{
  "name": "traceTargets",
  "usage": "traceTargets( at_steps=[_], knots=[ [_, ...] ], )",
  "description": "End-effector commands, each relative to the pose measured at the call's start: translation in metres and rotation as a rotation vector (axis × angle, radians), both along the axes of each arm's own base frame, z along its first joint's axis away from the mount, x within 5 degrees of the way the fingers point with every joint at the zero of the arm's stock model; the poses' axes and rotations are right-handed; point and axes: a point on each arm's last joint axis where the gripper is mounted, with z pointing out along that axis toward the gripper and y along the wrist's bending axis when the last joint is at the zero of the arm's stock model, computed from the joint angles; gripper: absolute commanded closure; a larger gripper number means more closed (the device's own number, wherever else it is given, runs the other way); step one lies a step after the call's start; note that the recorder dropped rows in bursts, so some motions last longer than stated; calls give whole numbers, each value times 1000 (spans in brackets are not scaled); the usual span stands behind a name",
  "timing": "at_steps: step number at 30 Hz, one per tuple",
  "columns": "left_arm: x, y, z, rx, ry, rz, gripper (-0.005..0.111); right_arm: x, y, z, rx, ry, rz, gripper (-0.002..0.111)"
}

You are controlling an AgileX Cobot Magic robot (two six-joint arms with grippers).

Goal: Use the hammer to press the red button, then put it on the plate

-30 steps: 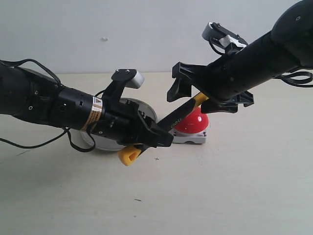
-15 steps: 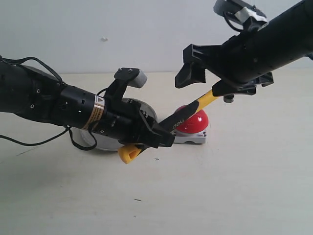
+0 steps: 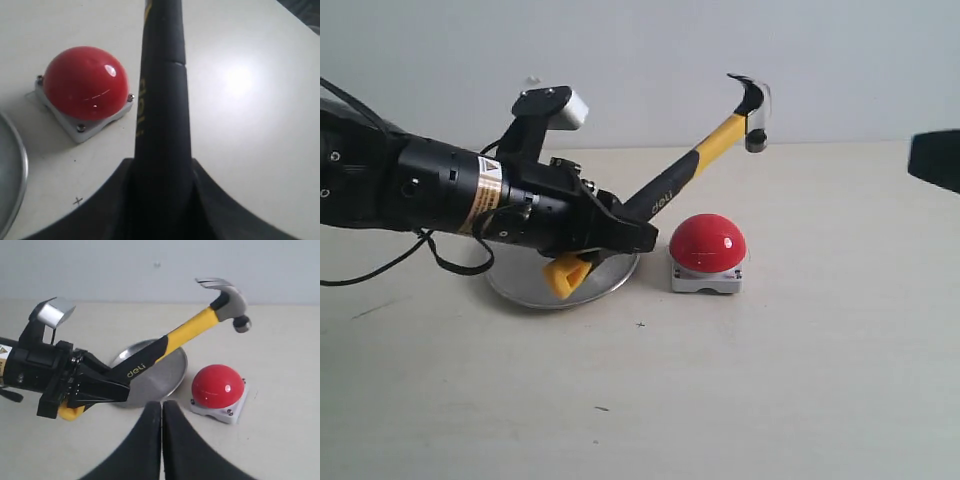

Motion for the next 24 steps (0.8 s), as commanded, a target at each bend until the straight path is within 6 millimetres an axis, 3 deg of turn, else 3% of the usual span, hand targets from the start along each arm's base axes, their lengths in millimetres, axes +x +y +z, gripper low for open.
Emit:
traceTargets(
  at_steps=[1,3,7,11,20,24],
  knots=[
    [-12,17,16,-13,-28,148,107,-28,-11,-33,55,-91,-67,108],
    [-21,33,22,10,-50,253,107,-38,-15,-49,104,-112,-104,108],
    [-46,60,29,-9,-50,391,107,-52,-22,-61,159,-203,-143,108],
    [-60,69,28,-33,-24,424,107,-63,-26,-65,201,-283,-159,108],
    [-88,60,26,66,-90,491,107,-79,-29,-95,220,-334,-153,108],
    [-99,50,26,86,-109,521,107,-79,-28,-98,274,-300,-154,108]
  ],
)
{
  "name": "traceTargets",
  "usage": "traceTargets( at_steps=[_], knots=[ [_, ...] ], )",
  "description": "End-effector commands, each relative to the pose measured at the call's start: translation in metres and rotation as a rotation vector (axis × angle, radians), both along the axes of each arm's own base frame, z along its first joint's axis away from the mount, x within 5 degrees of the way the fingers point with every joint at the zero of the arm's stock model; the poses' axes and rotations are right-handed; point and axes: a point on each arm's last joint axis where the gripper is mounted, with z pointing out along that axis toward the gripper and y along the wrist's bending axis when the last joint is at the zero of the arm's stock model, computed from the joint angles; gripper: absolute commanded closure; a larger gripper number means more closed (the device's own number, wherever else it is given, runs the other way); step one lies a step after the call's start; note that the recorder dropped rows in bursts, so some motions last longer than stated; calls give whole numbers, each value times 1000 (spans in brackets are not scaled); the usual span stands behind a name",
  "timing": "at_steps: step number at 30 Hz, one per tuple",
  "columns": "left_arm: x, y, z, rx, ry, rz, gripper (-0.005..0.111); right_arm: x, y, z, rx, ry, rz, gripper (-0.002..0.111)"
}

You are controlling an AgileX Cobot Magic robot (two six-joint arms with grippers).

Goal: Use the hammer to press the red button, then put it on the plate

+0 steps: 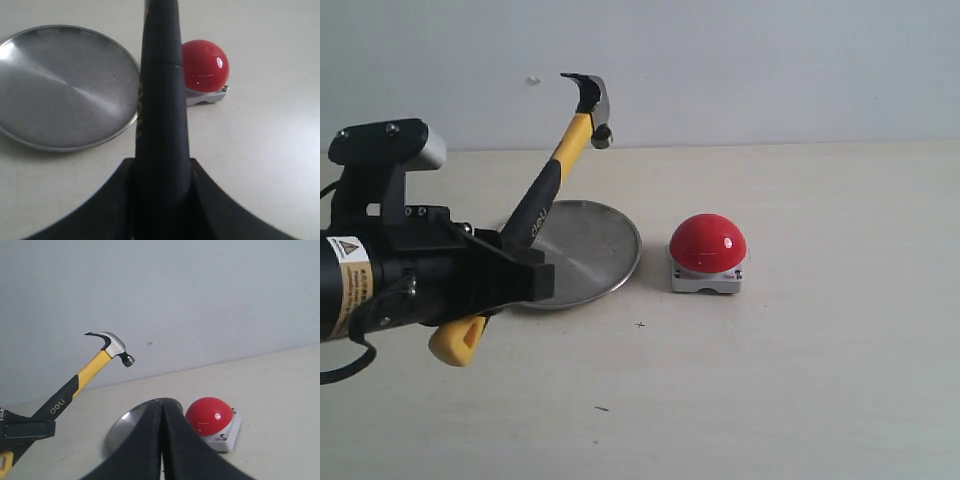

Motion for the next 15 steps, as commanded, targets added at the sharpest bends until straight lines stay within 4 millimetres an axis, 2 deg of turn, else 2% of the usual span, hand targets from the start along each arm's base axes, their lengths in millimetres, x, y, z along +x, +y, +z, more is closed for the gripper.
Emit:
traceTargets(
  at_steps=[1,8,15],
  knots=[
    [-11,-8,8,4,-45,54,107,-1,1,-2,68,22,13,108],
    [-25,-22,15,-26,-105,75,107,-3,6,-9,83,106,69,108],
    [-43,-37,15,-28,-110,-23,107,-2,4,-7,88,79,52,108]
  ],
)
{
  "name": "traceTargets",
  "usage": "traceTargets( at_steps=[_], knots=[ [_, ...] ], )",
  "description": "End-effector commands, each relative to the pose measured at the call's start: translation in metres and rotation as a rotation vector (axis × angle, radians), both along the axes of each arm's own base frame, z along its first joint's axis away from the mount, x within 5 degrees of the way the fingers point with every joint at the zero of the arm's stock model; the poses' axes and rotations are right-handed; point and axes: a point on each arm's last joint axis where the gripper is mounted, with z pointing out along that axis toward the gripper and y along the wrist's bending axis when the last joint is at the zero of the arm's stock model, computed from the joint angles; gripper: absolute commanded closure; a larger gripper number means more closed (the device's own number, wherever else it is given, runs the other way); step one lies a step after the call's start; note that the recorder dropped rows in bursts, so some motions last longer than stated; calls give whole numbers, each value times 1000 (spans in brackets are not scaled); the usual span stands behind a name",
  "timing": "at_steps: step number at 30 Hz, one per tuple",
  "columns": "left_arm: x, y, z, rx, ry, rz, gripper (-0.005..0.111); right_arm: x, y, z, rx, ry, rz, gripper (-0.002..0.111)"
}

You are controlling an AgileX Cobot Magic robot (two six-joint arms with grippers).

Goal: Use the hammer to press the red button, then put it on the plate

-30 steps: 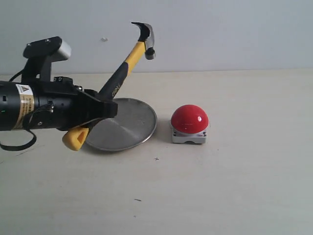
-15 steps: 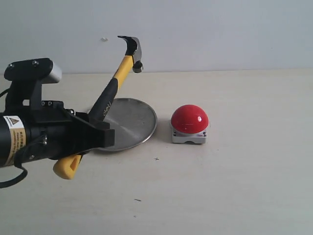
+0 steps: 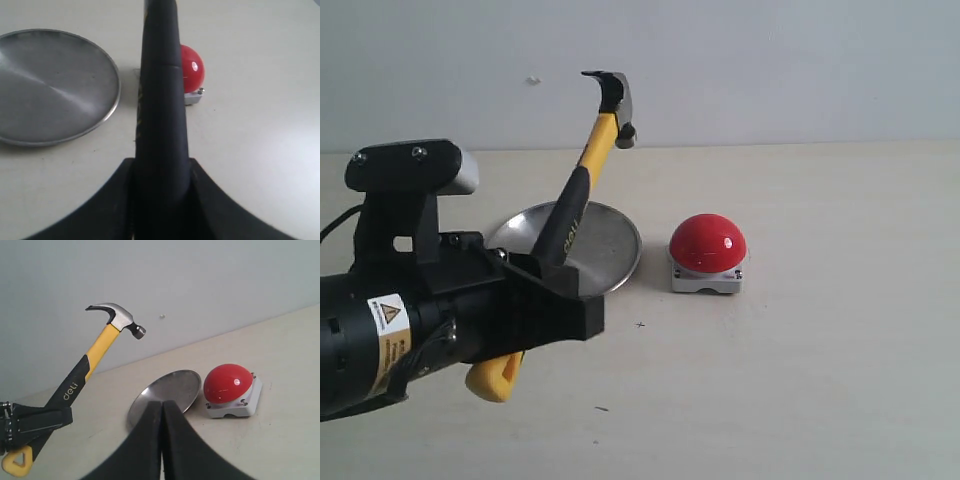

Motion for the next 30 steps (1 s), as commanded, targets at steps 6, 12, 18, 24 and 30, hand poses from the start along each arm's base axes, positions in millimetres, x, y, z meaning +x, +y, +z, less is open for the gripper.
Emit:
traceTargets(
  at_steps=[6,12,18,24,30],
  knots=[
    [-18,-17,9,16,-82,-145,107,1,-4,3,-66,-71,-40,108],
    [-12,-31,-9,88,-60,-153,107,2,-5,4,-93,-91,-53,108],
    [-1,-55,-16,124,-74,-175,107,2,-5,4,-126,-106,-53,108],
    [10,-70,-23,145,-68,-163,107,2,-5,4,-136,-106,-50,108],
    [17,-72,-37,176,-40,-150,107,2,-5,3,-135,-100,-47,108]
  ],
)
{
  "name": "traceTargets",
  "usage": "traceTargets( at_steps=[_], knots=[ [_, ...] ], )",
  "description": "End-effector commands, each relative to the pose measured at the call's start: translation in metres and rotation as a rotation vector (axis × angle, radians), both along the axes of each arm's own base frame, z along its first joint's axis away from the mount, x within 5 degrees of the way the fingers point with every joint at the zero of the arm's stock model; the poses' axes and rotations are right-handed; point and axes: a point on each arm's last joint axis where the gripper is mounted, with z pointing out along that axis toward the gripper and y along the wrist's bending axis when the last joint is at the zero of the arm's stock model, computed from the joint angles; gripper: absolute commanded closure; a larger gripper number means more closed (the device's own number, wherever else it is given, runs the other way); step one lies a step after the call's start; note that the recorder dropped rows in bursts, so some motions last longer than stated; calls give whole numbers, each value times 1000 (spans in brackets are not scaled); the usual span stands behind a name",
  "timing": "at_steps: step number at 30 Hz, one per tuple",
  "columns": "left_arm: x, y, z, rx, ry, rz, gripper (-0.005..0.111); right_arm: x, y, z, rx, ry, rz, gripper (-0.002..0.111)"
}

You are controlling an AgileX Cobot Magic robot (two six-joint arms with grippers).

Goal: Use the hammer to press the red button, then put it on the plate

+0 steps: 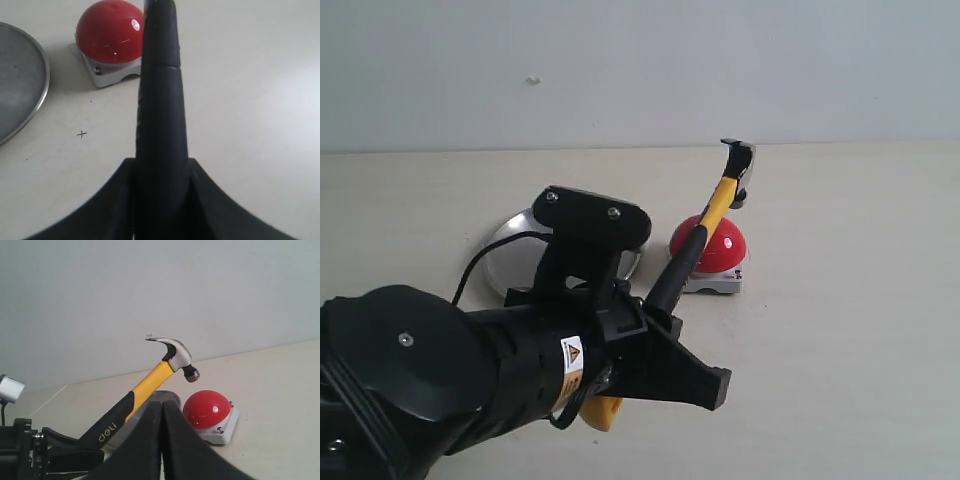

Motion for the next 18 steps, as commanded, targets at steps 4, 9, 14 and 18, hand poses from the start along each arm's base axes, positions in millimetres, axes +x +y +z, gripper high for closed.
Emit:
traceTargets(
  at_steps=[4,9,14,18],
  knots=[
    [22,8,1,-9,6,61,107,0,0,-1,-18,-9,1,108],
    [30,12,0,-17,26,50,107,0,0,-1,-18,-9,1,108],
    [29,14,14,-44,-9,35,107,0,0,-1,-22,-10,1,108],
    [25,18,65,-165,-121,7,107,0,0,-1,-30,-12,1,108]
  ],
)
